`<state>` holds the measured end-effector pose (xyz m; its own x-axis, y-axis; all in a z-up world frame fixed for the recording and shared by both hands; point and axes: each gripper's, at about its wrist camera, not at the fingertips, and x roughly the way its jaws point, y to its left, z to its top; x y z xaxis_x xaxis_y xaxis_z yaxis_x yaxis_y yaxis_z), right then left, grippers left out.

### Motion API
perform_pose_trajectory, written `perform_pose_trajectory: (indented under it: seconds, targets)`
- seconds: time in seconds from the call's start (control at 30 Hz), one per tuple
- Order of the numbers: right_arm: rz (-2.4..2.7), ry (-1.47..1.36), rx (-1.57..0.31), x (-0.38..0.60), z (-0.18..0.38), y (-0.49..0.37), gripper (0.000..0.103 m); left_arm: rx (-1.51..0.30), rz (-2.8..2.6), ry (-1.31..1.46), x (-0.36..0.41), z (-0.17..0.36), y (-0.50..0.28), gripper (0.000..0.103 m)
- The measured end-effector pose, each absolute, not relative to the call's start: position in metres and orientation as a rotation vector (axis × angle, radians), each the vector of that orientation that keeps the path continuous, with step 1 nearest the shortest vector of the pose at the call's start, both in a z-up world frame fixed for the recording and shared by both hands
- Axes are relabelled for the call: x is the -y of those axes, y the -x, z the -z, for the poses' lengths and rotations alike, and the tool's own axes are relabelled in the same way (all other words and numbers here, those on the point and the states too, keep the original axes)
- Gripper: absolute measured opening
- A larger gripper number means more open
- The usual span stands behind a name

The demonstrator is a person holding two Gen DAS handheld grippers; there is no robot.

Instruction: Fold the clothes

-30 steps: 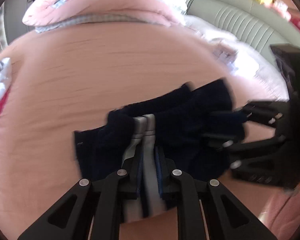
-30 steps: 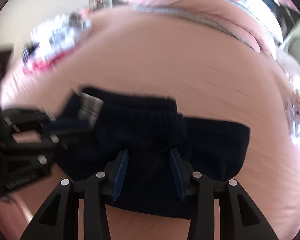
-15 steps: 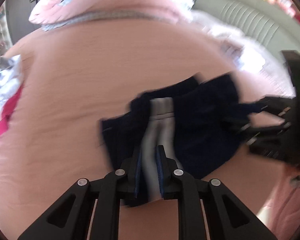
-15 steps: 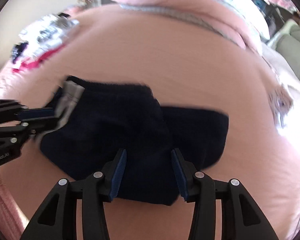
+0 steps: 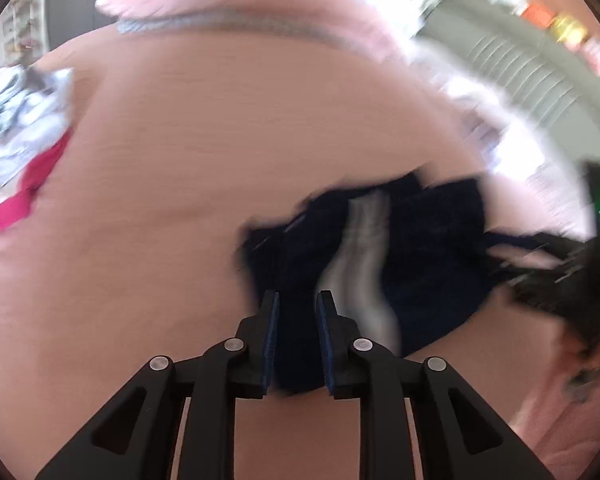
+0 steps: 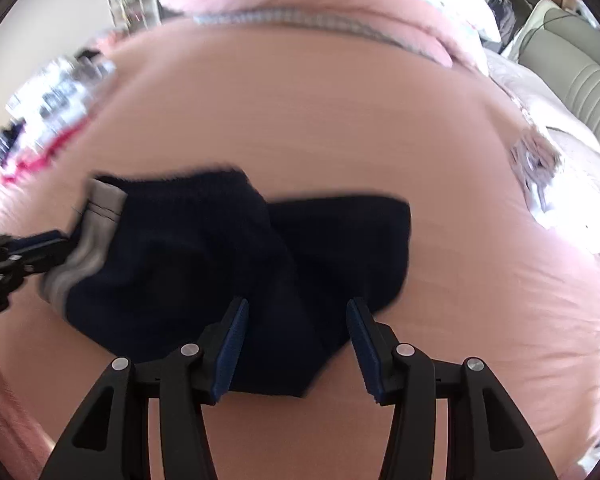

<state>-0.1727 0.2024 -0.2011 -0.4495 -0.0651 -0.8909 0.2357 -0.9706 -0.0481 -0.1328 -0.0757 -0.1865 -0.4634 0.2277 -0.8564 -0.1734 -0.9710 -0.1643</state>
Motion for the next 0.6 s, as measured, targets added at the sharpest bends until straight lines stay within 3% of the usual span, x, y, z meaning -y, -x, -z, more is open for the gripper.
perform_pose_trajectory:
  seconds: [0.03, 0.07, 0.3, 0.4, 0.6]
  targets:
    - [2.527, -1.545, -0.214, -0.209, 0.202, 0.172, 0.065, 0.082, -2.52, 1.496, 0.083, 0.188, 0.132, 0.047]
    - [2.545, -1.542, -0.157, -0.219, 0.199, 0.17, 0.067, 0.131, -2.54, 1.491, 0.092, 0.186, 0.13, 0.053]
    - [2.623, -1.509, 0.024, -0.238, 0.179, 0.167, 0.07, 0.402, -2.514, 1.406, 0.096, 0.18, 0.136, 0.053]
    - [2.523, -1.581, 0.144, -0.233, 0.19, 0.173, 0.07, 0.419, -2.462, 1.374, 0.078, 0.181, 0.139, 0.053]
    - [2.501, -1.618, 0.167, -0.217, 0.212, 0.169, 0.073, 0.452, -2.45, 1.477, 0.073, 0.201, 0.155, 0.053]
